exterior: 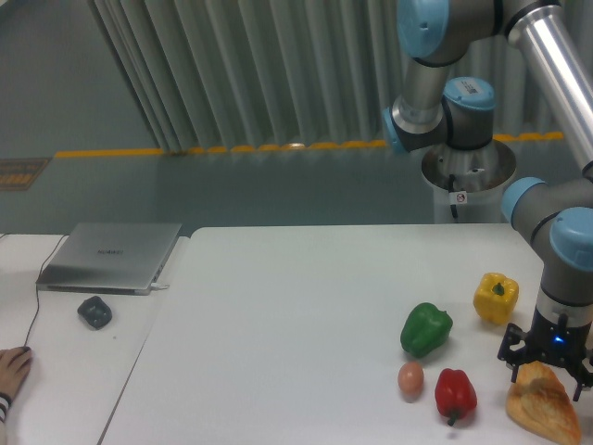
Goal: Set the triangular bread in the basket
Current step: 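Lower the gripper onto the bread loaf and close on it, then lift the gripped bread loaf off the table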
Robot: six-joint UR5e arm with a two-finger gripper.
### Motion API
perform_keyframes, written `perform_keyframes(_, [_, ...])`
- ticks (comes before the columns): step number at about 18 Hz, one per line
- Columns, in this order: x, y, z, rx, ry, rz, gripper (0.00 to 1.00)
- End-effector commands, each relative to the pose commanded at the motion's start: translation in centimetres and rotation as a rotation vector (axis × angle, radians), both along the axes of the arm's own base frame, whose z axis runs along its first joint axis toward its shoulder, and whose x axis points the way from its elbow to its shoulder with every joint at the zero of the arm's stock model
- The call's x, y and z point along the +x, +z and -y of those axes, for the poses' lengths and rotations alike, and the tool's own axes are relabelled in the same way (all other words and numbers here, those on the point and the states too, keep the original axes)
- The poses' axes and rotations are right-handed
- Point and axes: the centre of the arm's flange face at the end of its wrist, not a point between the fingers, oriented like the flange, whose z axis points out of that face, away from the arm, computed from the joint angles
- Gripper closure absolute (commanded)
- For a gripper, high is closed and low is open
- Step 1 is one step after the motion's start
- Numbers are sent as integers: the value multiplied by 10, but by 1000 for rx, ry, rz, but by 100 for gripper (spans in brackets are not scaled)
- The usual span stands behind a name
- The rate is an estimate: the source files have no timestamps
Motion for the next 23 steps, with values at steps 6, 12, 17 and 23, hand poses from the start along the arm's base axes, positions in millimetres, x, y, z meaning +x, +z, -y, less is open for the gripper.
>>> perform_keyframes(6, [1, 5, 0, -2, 1, -7, 55])
perform_keyframes(12, [2, 14, -2, -21, -5, -40, 96])
perform_keyframes(17, [-1, 66, -1, 25, -36, -111, 96])
perform_keyframes(23, [-10, 96, 37, -74, -326, -141, 92])
